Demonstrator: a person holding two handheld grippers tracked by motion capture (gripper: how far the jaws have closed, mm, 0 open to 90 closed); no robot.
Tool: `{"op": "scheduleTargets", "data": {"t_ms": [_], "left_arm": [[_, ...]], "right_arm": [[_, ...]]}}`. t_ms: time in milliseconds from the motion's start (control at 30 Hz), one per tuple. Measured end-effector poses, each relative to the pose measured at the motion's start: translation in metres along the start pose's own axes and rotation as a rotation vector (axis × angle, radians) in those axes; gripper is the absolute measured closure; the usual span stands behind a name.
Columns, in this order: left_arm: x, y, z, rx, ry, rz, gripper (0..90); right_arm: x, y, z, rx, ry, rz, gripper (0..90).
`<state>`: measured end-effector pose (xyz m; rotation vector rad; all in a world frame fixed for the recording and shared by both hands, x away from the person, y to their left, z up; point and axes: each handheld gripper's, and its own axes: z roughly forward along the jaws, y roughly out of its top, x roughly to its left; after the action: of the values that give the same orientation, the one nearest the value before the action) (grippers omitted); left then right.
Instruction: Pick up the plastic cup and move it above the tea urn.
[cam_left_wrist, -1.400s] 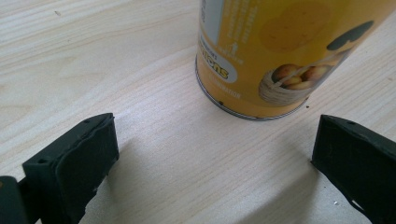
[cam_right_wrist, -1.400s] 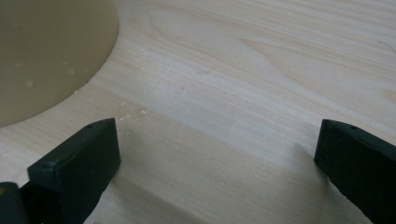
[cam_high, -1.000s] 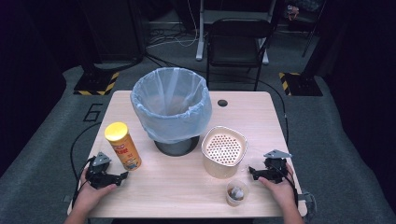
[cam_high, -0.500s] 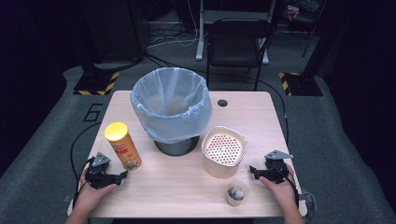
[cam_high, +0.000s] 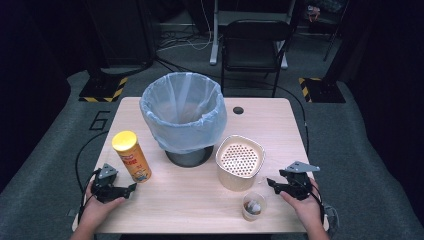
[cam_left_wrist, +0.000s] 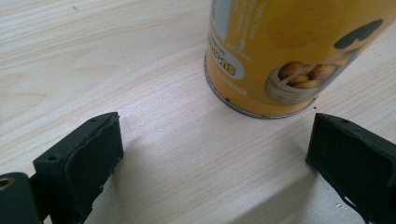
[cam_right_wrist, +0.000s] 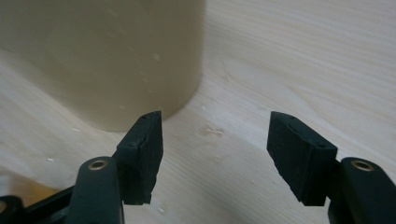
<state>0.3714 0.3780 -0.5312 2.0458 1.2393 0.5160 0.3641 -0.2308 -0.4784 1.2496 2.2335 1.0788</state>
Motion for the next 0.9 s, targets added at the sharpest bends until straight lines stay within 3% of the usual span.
{"op": "scheduleTargets", "data": {"t_ms": [233, 267, 333, 433, 467, 667, 733, 900], "left_arm": [[-0.001, -0.001, 0.001, -0.015, 0.01, -0.005, 3.3], [-0.001, -0.001, 0.001, -0.014, 0.011, -0.004, 3.3], [-0.001, -0.001, 0.001, -0.016, 0.012, -0.008, 3.3], [-0.001, -0.001, 0.001, -0.014, 0.014, -0.008, 3.3], [-0.001, -0.001, 0.001, -0.013, 0.015, -0.009, 3.3], [-0.001, -0.001, 0.001, -0.013, 0.016, -0.008, 3.3], [-0.001, -0.001, 0.001, -0.014, 0.017, -0.008, 3.3], [-0.002, -0.001, 0.001, -0.014, 0.017, -0.009, 3.3]], "right_arm": [[0.013, 0.011, -0.019, -0.064, 0.073, -0.018, 35.8], [0.018, 0.012, -0.025, -0.075, 0.106, -0.039, 34.7], [0.021, 0.013, -0.027, -0.083, 0.122, -0.053, 34.6], [0.029, 0.014, -0.034, -0.087, 0.162, -0.075, 32.5], [0.035, 0.014, -0.036, -0.09, 0.204, -0.092, 31.6], [0.051, 0.016, -0.042, -0.094, 0.249, -0.132, 27.0], [0.059, 0.016, -0.043, -0.095, 0.292, -0.146, 23.4], [0.073, 0.014, -0.037, -0.076, 0.327, -0.186, 17.9]]}}
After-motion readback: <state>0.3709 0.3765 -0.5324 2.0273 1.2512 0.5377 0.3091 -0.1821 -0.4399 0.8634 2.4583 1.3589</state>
